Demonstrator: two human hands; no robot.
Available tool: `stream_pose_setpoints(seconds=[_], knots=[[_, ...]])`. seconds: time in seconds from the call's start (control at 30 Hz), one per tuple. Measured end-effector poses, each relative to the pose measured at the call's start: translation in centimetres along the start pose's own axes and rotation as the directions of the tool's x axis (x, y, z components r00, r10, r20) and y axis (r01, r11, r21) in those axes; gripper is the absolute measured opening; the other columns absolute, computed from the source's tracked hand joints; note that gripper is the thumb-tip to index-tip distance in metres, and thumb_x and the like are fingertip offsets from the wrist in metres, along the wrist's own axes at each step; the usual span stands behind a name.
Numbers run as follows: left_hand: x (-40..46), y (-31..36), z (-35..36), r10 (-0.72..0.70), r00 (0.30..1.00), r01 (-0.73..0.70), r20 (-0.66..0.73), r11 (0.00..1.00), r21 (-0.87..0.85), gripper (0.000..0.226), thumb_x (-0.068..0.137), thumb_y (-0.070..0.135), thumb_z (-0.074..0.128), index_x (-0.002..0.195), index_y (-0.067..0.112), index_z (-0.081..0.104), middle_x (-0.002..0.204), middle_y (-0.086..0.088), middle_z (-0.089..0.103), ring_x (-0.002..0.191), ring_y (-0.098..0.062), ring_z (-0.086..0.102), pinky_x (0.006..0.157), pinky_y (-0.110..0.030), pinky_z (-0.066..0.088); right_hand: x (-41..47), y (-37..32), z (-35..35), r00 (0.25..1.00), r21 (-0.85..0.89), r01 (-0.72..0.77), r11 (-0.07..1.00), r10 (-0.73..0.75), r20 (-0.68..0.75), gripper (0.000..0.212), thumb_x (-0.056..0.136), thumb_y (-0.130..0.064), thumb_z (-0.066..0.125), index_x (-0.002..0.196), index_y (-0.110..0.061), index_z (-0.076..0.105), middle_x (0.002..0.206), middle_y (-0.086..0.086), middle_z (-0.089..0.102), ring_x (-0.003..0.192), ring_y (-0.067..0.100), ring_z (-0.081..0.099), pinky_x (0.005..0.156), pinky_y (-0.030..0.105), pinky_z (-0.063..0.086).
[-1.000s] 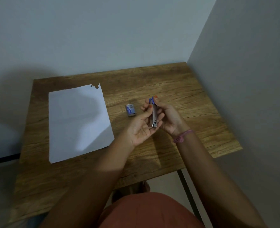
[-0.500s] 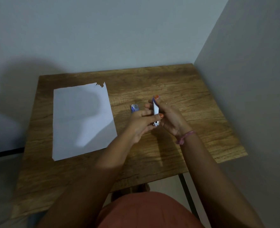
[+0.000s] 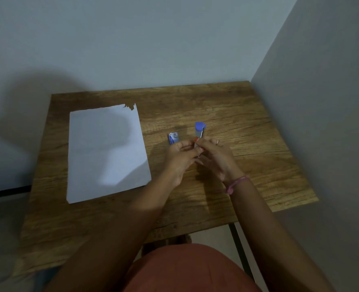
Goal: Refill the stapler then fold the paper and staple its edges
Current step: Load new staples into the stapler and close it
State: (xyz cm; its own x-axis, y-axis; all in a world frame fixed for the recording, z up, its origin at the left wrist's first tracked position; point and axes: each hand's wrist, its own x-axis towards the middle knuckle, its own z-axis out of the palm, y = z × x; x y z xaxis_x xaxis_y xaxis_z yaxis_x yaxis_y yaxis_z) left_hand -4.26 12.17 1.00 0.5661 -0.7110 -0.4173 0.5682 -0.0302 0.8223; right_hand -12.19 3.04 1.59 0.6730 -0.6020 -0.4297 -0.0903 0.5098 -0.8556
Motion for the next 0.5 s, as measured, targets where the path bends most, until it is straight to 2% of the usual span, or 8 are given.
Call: stream_pose_setpoints(seconds=[0.07,0.13,0.2,0.27,0.33,0.4,0.5], knots=[[0.4,-0.1,0.1,0.076,0.997,-0.068,-0.033,0.975,0.21,0.023,0.085,0.011,0.072,0.106,0.015,0.064,0.107,-0.003,0.07,0.099,-0.013,0.067,0.087,-0.028,0.054,0.3,0.2,0.4,0.992,-0.044,0.035,0.998,-0.039,-0.116,0.02,0.082,-0.017,0.073,0.093,0.0,0.071,0.087,0.017,0.07,0.083,0.026,0.066,0.076,0.038,0.055],[0.8,-0.2,0.2,0.163,0.985,-0.13,-0.052,0.91,0.395,0.033,0.086,0.019,0.072,0.117,0.015,0.061,0.113,0.002,0.066,0.102,-0.009,0.062,0.082,-0.022,0.05,0.9,0.3,0.6,0.968,-0.185,0.096,0.978,-0.135,-0.21,0.019,0.08,-0.022,0.075,0.08,-0.003,0.072,0.086,0.022,0.071,0.08,0.026,0.067,0.078,0.041,0.055],[1.2,-0.2,-0.1,0.244,0.965,-0.161,-0.098,0.843,0.512,0.039,0.087,0.021,0.071,0.123,0.015,0.057,0.12,0.002,0.059,0.102,-0.008,0.058,0.073,-0.018,0.045,1.6,0.3,0.6,0.934,-0.36,0.163,0.919,-0.262,-0.245,0.017,0.08,-0.023,0.075,0.078,-0.006,0.072,0.079,0.017,0.072,0.073,0.02,0.068,0.075,0.039,0.056],[1.8,-0.1,-0.7,0.325,0.936,-0.168,-0.137,0.753,0.637,0.042,0.089,0.021,0.068,0.127,0.015,0.053,0.131,-0.003,0.051,0.105,-0.01,0.053,0.071,-0.017,0.043,2.6,0.2,0.2,0.897,-0.58,0.166,0.798,-0.366,-0.247,0.021,0.081,-0.028,0.073,0.079,-0.007,0.071,0.071,0.009,0.072,0.066,0.014,0.068,0.066,0.033,0.055],[2.3,-0.1,-1.4,0.399,0.91,-0.153,-0.11,0.571,0.806,0.043,0.092,0.019,0.065,0.132,0.013,0.051,0.139,-0.008,0.042,0.111,-0.013,0.05,0.079,-0.02,0.047,3.4,0.2,-0.3,0.883,-0.772,0.102,0.627,-0.414,-0.219,0.024,0.082,-0.036,0.071,0.076,-0.013,0.069,0.069,0.001,0.07,0.066,0.014,0.067,0.061,0.03,0.053],[2.6,-0.6,-2.3,0.437,0.898,-0.141,-0.049,0.391,0.909,0.044,0.094,0.018,0.06,0.137,0.011,0.049,0.142,-0.009,0.039,0.123,-0.02,0.047,0.096,-0.028,0.046,4.2,0.4,-0.7,0.885,-0.876,0.021,0.482,-0.417,-0.208,0.028,0.083,-0.044,0.066,0.078,-0.016,0.068,0.072,0.001,0.069,0.069,0.017,0.066,0.061,0.031,0.052],[2.9,-1.5,-3.6,0.459,0.889,-0.106,0.003,0.199,0.974,0.047,0.097,0.022,0.057,0.141,0.011,0.046,0.146,-0.007,0.041,0.133,-0.022,0.039,0.105,-0.03,0.038,4.9,0.9,-1.1,0.885,-0.948,-0.077,0.309,-0.417,-0.208,0.038,0.084,-0.049,0.059,0.084,-0.013,0.068,0.082,0.006,0.069,0.08,0.025,0.064,0.068,0.034,0.051]])
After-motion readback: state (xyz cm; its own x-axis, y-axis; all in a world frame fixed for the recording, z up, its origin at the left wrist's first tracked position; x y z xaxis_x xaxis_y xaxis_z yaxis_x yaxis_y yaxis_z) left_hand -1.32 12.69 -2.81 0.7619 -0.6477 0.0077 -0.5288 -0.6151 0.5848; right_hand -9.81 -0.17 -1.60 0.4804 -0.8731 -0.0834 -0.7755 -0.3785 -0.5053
